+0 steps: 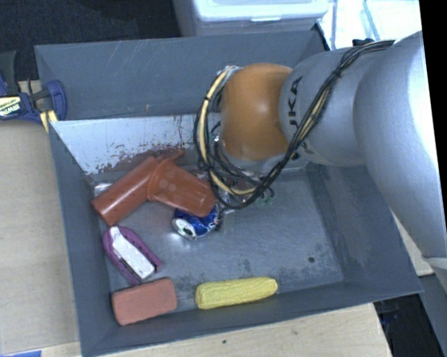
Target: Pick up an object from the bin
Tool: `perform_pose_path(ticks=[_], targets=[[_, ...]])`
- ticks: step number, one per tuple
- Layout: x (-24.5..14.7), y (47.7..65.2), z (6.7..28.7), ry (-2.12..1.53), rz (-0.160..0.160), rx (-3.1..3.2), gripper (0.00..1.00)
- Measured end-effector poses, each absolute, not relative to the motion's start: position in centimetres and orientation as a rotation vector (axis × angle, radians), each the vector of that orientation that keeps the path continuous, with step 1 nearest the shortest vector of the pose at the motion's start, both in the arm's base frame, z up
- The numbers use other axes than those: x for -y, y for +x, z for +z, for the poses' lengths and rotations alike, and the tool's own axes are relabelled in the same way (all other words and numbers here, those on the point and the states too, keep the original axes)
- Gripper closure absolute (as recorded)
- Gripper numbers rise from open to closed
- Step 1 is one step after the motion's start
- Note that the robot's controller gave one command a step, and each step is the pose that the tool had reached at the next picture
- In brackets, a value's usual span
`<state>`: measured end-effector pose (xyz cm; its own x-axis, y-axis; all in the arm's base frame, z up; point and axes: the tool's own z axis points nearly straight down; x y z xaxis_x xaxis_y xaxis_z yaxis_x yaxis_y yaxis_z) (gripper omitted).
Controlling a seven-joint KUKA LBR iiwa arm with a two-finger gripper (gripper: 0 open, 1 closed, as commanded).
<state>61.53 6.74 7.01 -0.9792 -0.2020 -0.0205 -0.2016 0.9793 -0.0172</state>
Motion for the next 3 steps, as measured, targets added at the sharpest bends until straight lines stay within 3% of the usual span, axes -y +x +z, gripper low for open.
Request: perform_pose_path(ticks=[2,3], targets=[[-7.0,61.1,7.0,-0.352,-0.025,-3.099,1.0],[-6.4,55.4,7.0,-0.308,-0.024,-3.102,1.0]])
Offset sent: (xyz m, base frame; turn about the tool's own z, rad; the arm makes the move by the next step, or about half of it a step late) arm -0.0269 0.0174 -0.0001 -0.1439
